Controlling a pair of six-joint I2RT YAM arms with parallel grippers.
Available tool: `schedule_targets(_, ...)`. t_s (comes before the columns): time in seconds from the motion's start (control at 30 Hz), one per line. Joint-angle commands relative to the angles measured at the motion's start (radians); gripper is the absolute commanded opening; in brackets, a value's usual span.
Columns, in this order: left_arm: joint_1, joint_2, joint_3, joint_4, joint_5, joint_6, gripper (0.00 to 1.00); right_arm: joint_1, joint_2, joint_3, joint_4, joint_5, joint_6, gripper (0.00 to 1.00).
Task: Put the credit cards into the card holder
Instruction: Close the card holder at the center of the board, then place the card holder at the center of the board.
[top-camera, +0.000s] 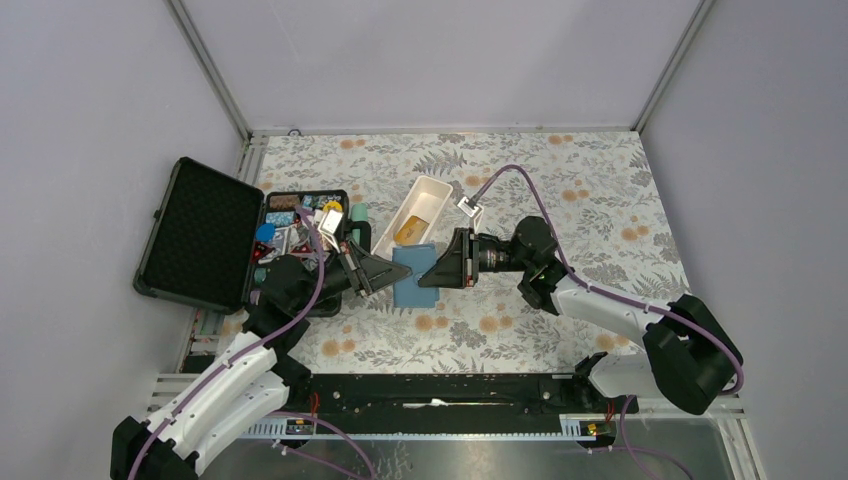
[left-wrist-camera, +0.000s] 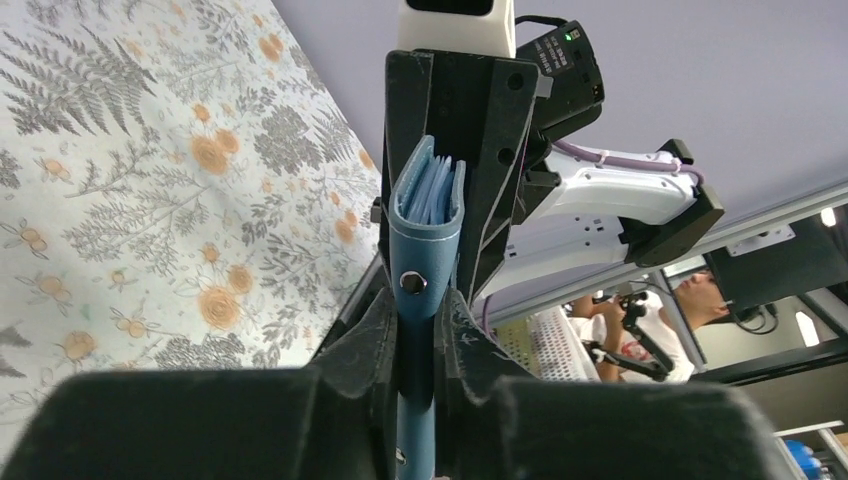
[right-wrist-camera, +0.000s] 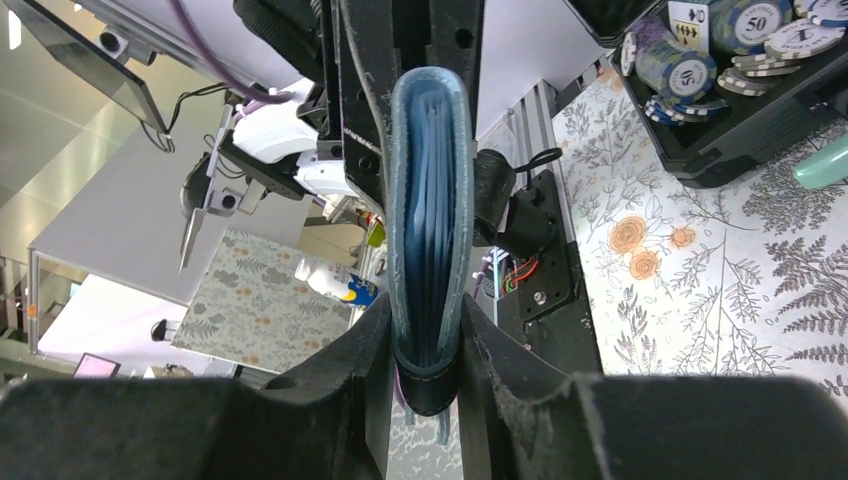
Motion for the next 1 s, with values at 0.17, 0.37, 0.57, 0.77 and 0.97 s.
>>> schedule_targets(0.17, 0.003, -0.044, 0.016, 0.05, -0.021, 0.01, 0.0, -0.002, -0.083, 0.02, -0.056, 0.096, -0.041, 0.6)
schedule_targets(0.37, 0.003, -0.056, 0.005, 0.05, -0.03, 0.003, 0.0, -0.007, -0.108, 0.001, -0.046, 0.127, -0.032, 0.63)
schedule_targets(0.57, 0.004, -0.044, -0.001, 0.061, -0.029, -0.005, 0.0, -0.006, -0.065, -0.008, 0.067, 0.106, 0.039, 0.5)
schedule_targets(0.77, 0.004, -0.026, 0.005, 0.034, -0.038, 0.011, 0.2, -0.009, -0.042, -0.014, 0.07, 0.111, 0.055, 0.02)
schedule_targets(0.97, 0.024, -0.03, 0.079, -0.21, -0.102, 0.166, 0.95, -0.081, -0.107, -0.009, -0.22, 0.225, -0.047, 0.0)
